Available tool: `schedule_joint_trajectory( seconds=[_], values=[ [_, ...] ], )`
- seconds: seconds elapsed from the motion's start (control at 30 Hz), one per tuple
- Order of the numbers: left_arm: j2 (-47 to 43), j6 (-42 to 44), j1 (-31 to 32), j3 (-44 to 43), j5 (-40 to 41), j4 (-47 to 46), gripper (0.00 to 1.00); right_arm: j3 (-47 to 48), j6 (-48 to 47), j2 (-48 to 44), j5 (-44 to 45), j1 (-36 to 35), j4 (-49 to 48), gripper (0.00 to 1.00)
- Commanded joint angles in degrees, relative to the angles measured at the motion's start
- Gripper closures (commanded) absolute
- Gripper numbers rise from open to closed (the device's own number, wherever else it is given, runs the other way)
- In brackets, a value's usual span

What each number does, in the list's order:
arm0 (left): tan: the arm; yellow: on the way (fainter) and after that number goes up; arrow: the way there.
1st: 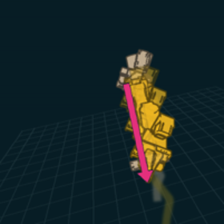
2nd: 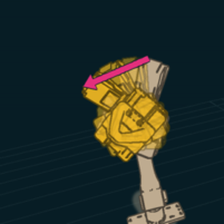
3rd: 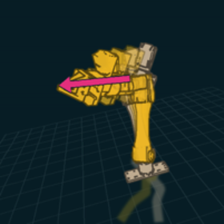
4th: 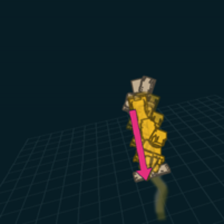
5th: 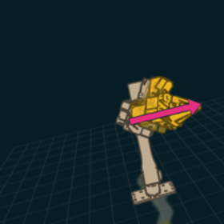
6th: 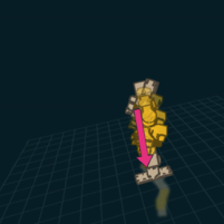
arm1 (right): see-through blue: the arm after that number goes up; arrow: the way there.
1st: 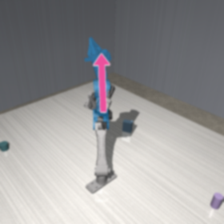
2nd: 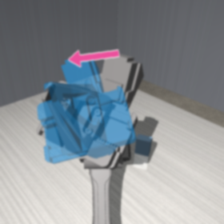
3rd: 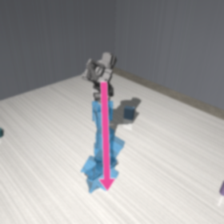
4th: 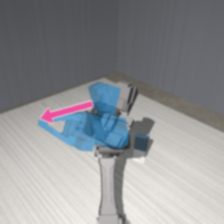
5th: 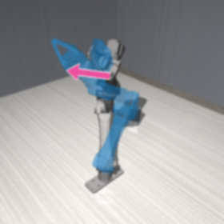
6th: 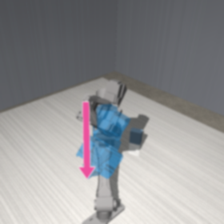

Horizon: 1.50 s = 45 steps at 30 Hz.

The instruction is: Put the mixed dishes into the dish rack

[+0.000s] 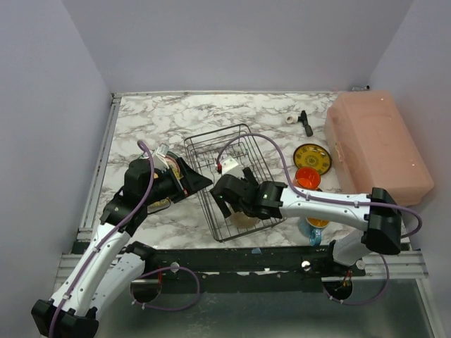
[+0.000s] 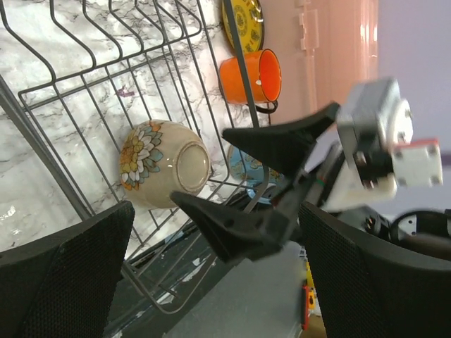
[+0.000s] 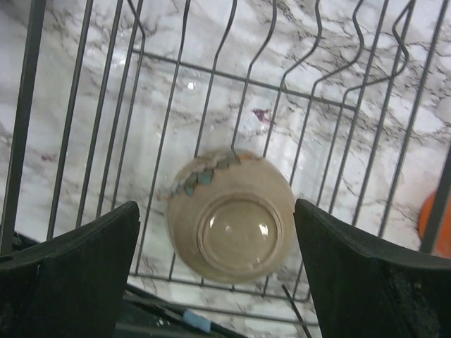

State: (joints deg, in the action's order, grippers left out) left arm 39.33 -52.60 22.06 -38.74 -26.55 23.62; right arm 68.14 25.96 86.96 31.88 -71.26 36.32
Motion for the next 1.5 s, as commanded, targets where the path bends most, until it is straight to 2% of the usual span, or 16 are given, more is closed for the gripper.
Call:
schedule_joint_trajectory(
  seconds=[0.0,0.1,0.27,0.4,0.53,0.73,0.87,1.1,1.23,1.37,1.47],
  values=[
    [-1.2,3.1,-0.5,1.6,1.0,2.1,0.01,1.6,-0.9,5.0,-5.5,3.9,-7.4,0.08],
    [-0.1,4.6,-0.4,3.4,1.2,1.5,0.01,2.2,-4.2,8.1,-4.2,4.8,-7.8,0.09],
    [5.4,5.6,-0.5,6.5,0.1,-0.6,0.02,2.7,-5.3,11.0,-1.2,4.8,-0.4,0.10],
    [9.2,6.1,-0.4,8.3,0.0,-3.4,0.05,-0.5,-3.7,8.8,-0.5,4.8,4.0,0.13],
    [11.4,6.3,-0.4,8.8,0.0,-5.2,0.05,-3.5,1.9,4.2,0.6,4.7,8.3,0.16],
    [12.8,7.2,-0.4,7.6,0.2,-6.0,0.05,-7.2,6.6,-1.5,-4.1,4.8,7.2,0.19],
    [11.0,8.8,-0.7,6.0,3.1,-3.4,0.01,-7.0,5.6,-2.7,-5.9,4.7,3.4,0.13],
    [2.6,12.7,-1.1,2.6,9.8,5.6,0.01,-3.7,4.0,-2.3,-4.7,4.8,1.4,0.04],
    [-1.1,15.1,-1.1,0.6,12.3,9.4,0.01,-4.1,3.3,-5.2,-4.4,4.8,-2.5,0.01],
    [-1.1,17.0,-1.2,-2.6,11.3,11.5,0.01,-4.8,4.4,-9.4,1.4,4.7,-4.1,0.00],
    [-0.9,17.3,-1.2,-3.5,9.2,10.4,0.01,-6.2,7.6,-13.0,12.9,5.0,-3.1,0.00]
  ],
)
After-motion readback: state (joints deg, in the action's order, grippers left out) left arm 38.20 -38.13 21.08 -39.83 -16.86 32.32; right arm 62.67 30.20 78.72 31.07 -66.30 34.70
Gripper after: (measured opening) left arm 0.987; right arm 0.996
